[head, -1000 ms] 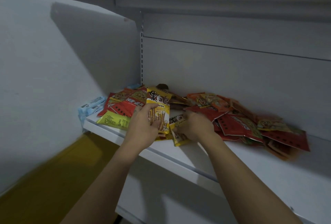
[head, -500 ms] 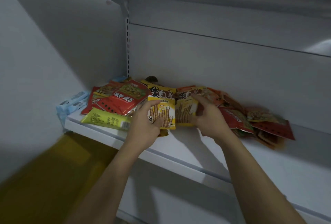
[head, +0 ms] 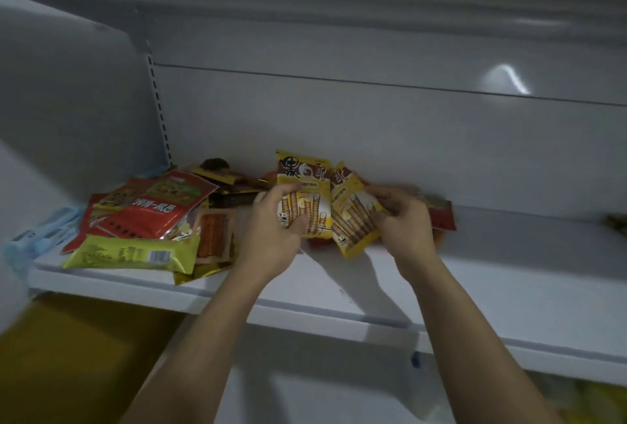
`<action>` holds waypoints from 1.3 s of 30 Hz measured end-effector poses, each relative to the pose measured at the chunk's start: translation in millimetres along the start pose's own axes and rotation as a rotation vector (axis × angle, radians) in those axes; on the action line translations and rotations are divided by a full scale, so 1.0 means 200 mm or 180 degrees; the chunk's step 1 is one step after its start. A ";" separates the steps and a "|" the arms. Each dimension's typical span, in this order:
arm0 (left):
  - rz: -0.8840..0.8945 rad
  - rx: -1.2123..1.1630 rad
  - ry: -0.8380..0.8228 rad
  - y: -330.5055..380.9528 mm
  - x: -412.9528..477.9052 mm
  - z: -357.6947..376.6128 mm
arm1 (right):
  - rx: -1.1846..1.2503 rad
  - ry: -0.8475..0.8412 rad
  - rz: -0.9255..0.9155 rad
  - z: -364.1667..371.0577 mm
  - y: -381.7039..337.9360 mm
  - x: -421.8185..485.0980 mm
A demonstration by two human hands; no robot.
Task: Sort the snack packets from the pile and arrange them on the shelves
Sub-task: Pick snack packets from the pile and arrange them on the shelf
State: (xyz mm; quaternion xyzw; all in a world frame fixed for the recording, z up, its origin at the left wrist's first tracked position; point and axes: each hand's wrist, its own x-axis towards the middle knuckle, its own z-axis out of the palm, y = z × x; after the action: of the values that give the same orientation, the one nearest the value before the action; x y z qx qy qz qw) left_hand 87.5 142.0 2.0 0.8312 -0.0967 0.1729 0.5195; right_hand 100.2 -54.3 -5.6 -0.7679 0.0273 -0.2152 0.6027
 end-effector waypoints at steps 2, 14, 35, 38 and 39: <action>0.0076 -0.0062 -0.0099 0.09 -0.02 0.11 | 0.0167 0.0068 0.0109 -0.14 0.00 -0.04; 0.0440 -0.0411 -0.0956 0.69 -0.40 0.90 | -0.0086 0.1111 0.0571 -1.26 -0.01 -0.43; 0.0586 -0.0928 -0.1964 1.27 -1.03 1.73 | -0.0532 0.2478 0.0616 -2.35 0.10 -1.09; 0.0563 -0.0979 -0.2100 1.30 -1.04 1.80 | -0.0537 0.2457 0.0614 -2.40 0.11 -1.08; 0.0545 -0.0993 -0.2140 1.31 -1.03 1.83 | -0.0535 0.2437 0.0615 -2.42 0.11 -1.07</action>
State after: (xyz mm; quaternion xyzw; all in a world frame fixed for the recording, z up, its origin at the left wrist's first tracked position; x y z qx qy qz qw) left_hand -123.9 -305.0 -7.0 0.7413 -0.3561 -0.0834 0.5627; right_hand -265.3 -438.5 -3.2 -0.6728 0.3394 -0.4251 0.5015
